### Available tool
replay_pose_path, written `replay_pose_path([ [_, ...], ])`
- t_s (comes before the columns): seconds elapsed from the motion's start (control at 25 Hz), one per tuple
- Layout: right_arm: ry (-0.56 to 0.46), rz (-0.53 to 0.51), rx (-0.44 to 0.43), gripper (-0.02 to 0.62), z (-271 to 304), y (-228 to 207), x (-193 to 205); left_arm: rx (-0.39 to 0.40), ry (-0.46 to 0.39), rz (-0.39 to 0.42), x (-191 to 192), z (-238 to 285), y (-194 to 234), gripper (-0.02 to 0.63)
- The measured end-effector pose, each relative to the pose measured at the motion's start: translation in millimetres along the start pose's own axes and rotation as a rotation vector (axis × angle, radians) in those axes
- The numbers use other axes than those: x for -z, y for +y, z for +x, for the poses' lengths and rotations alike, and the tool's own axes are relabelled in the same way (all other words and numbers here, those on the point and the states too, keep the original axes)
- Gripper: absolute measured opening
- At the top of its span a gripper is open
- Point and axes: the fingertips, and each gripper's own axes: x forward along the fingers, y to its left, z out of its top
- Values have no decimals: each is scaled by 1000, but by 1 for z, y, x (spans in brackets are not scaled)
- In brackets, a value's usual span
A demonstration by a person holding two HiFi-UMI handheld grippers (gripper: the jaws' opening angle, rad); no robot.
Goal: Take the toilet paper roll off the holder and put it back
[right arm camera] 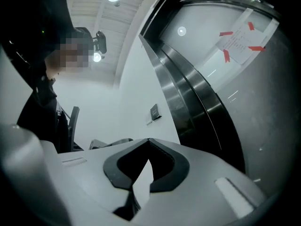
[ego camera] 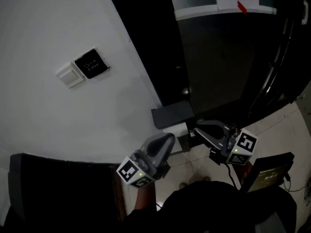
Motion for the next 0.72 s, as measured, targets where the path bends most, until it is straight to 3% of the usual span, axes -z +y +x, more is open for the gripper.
replay_pose_path([
  [0.72,-5,37,-5,2,-2,10,5,-19,-7,-16,1,-3,-6,0],
])
